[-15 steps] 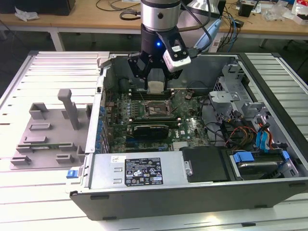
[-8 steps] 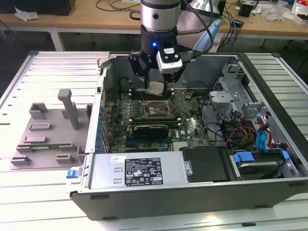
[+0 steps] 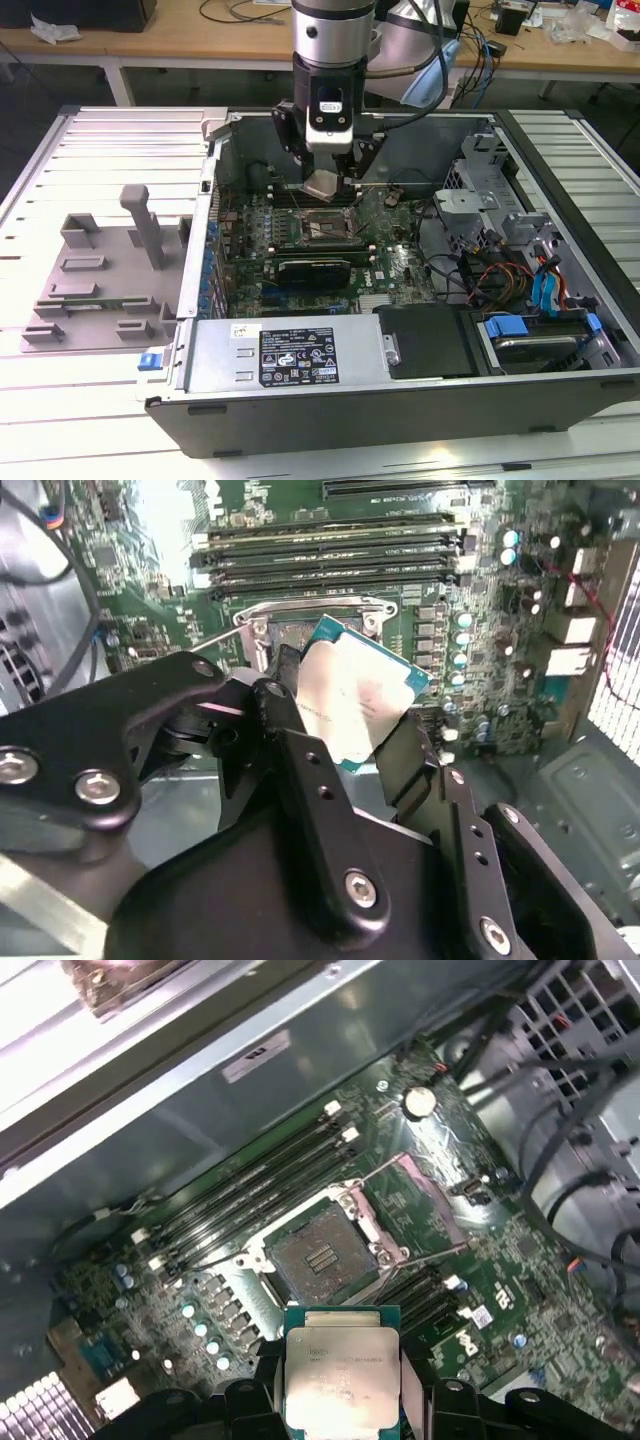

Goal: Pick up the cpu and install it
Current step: 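Place the cpu into insertion slot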

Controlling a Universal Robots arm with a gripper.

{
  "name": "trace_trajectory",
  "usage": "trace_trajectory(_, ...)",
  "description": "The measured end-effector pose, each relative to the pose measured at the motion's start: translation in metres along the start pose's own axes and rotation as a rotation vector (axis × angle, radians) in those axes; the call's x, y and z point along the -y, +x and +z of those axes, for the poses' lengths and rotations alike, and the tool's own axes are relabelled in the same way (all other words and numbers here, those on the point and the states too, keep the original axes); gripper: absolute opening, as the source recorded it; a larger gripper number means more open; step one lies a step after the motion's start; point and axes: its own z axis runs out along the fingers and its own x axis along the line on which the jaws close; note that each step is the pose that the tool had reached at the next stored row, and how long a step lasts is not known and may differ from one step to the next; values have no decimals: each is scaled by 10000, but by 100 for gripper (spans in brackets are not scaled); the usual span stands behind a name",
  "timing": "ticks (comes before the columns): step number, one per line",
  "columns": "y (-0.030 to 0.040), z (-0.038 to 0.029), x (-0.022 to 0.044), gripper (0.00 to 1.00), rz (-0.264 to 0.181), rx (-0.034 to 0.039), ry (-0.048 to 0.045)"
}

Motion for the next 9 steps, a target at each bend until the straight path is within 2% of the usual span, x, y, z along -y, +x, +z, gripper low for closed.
trace_trajectory(1,0,0,0,55,173,4,4)
trace_trajectory(2,0,2,0,55,577,16,12)
trace_trajectory(5,0,4,0,55,1359,37,29)
trace_trajectory(6,0,5,0,55,1904,52,41)
trace_trajectory(9,0,9,0,55,2910,80,62)
